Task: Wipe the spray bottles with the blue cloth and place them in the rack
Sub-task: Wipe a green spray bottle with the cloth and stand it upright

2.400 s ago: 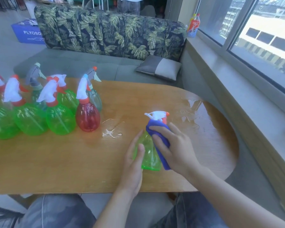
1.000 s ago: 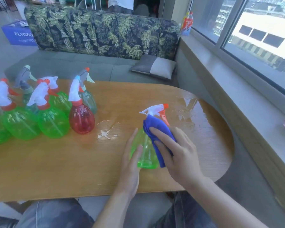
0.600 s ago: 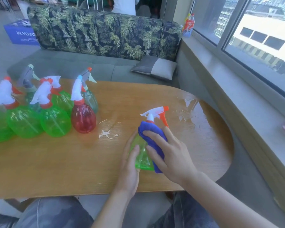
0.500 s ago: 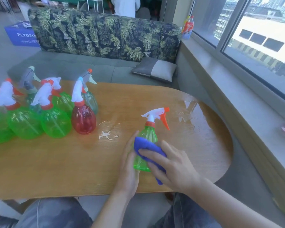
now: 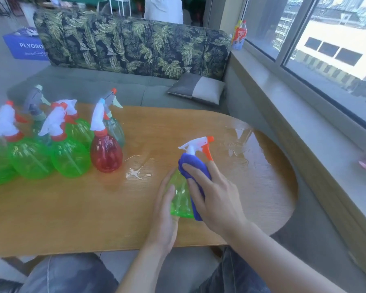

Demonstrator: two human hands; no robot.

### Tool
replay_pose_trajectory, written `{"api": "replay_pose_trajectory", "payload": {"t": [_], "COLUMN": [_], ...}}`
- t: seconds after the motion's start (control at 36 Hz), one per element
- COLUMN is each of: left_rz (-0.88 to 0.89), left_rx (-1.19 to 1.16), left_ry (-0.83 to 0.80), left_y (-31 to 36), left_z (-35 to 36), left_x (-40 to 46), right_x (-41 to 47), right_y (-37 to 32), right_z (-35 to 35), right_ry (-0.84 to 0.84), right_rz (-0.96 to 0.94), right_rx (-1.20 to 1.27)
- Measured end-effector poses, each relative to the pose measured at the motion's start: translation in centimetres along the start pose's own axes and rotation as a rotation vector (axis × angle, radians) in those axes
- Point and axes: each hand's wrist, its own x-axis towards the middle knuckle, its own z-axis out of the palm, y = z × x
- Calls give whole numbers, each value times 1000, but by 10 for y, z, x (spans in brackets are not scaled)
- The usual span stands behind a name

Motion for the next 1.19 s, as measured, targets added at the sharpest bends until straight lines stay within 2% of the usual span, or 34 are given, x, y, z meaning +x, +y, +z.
{"api": "replay_pose_trajectory", "payload": {"t": [0.11, 0.25, 0.33, 0.39, 0.47, 0.53, 0.61, 0.69, 0.81, 1.06, 1.11, 1.19], "left_rz": [3, -25, 11, 28, 6, 8, -5, -24, -29, -66, -38, -12], "left_rx": [-17, -44, -32, -35, 8, 51, -17, -58, -36, -95, -98, -94], "left_ry": [15, 13, 3, -25, -20, -20, -38, -14, 24, -11, -24, -26], "left_y": [4, 1, -1, -2, -4, -7, -11, -8, -5, 3, 3, 2], "left_z": [-2, -3, -6, -6, -4, -6, -6, -2, -1, -2, -1, 1], "left_x": [-1, 2, 0, -1, 1, 3, 4, 4, 5, -1, -2, -4], "right_x": [-20, -41, -45, -36, -6, 9, 12, -1, -21, -50, -50, -48], "right_y": [-4, 3, 4, 2, 0, -1, -1, -4, -3, 6, 9, 11], "right_z": [1, -4, -12, -18, -21, -15, -3, -1, -4, -9, -13, -18], "right_ry": [-6, -98, -106, -55, 31, 19, -22, -21, -50, -122, -104, -26], "right_rz": [-180, -441, -515, -437, -168, -30, 54, 21, -142, -451, -401, -70], "right_rx": [31, -20, -18, 42, 89, 7, -36, 25, 83, 21, 78, 290]}}
